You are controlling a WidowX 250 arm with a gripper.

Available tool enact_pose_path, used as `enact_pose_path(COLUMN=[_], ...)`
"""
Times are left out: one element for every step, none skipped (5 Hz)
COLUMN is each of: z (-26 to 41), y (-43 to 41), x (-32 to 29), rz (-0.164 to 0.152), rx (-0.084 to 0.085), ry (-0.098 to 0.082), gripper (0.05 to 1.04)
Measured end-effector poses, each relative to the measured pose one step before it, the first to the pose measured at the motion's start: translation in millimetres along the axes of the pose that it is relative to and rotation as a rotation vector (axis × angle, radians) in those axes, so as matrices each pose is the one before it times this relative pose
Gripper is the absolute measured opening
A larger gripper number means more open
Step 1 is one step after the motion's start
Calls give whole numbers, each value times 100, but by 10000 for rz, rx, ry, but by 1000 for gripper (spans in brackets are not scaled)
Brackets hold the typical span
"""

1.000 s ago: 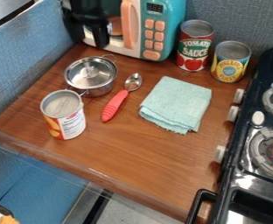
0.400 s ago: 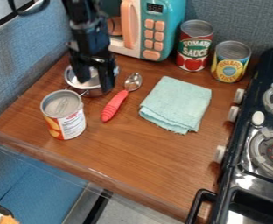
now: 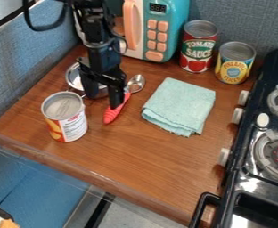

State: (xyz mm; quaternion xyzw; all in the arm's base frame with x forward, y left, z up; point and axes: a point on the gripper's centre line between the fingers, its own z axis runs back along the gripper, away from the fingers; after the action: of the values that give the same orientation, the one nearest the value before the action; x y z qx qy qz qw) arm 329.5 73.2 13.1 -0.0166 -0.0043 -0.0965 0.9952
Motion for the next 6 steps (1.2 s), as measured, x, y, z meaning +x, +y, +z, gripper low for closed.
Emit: enact_pose_path(z=[-709, -1438, -1206, -178, -117, 31], y=[-1263, 77, 572, 526, 200, -66], x=[350, -253, 205, 538, -47, -299], rz=[-387, 14, 63, 116, 44, -125], rx=[197, 105, 239, 140, -43, -19], ry=[-12, 316, 328, 37, 5, 43], gripper=[999, 999, 999, 947, 667, 437])
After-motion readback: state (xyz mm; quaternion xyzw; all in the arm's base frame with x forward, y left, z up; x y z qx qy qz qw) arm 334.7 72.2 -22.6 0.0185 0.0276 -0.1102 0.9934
